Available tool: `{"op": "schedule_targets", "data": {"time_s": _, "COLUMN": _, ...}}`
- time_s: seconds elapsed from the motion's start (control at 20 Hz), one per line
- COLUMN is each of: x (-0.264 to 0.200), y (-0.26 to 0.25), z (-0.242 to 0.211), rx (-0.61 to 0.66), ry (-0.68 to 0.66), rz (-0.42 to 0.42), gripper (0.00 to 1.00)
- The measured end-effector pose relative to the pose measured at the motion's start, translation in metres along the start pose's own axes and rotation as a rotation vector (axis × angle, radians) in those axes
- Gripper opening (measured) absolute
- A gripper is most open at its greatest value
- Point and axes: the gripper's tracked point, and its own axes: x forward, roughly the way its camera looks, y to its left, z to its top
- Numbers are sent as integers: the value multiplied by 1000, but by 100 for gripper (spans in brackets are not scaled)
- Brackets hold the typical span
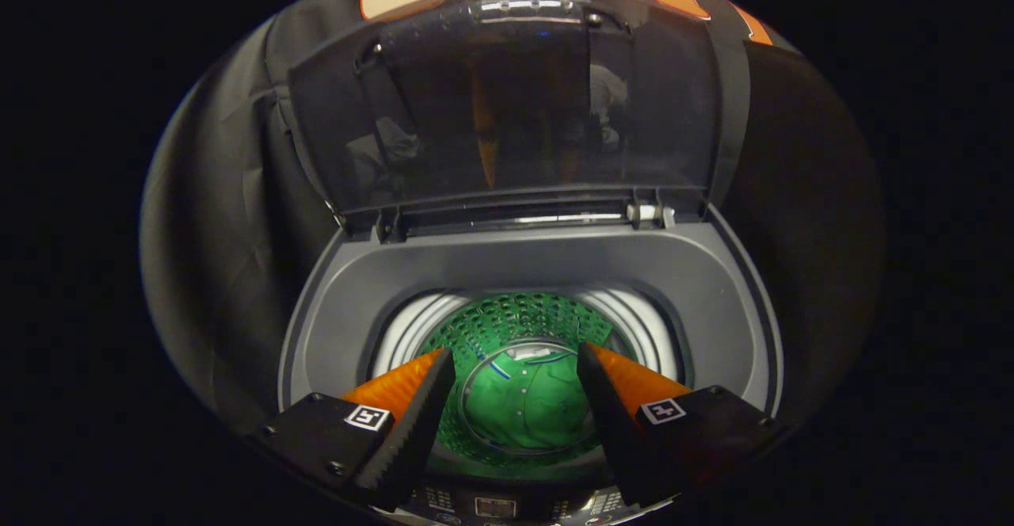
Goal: Put the clothes into the washing machine and then close the washing machine lid.
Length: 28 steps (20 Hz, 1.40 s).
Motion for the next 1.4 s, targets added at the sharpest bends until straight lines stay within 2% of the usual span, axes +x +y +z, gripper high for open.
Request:
{"op": "schedule_targets", "data": {"time_s": 0.35, "x": -80, "y": -4, "z": 91, "rx": -27, "ry": -266, "rz": 11, "gripper": 99}}
{"op": "schedule_targets", "data": {"time_s": 0.65, "x": -178, "y": 8, "z": 169, "rx": -97, "ry": -486, "rz": 39, "gripper": 98}}
{"op": "schedule_targets", "data": {"time_s": 1.0, "x": -272, "y": 3, "z": 231, "rx": -28, "ry": -615, "rz": 94, "gripper": 98}}
{"op": "schedule_targets", "data": {"time_s": 1.25, "x": -329, "y": -29, "z": 262, "rx": -60, "ry": -681, "rz": 46, "gripper": 98}}
{"op": "schedule_targets", "data": {"time_s": 1.4, "x": -352, "y": -43, "z": 276, "rx": -42, "ry": -713, "rz": 53, "gripper": 98}}
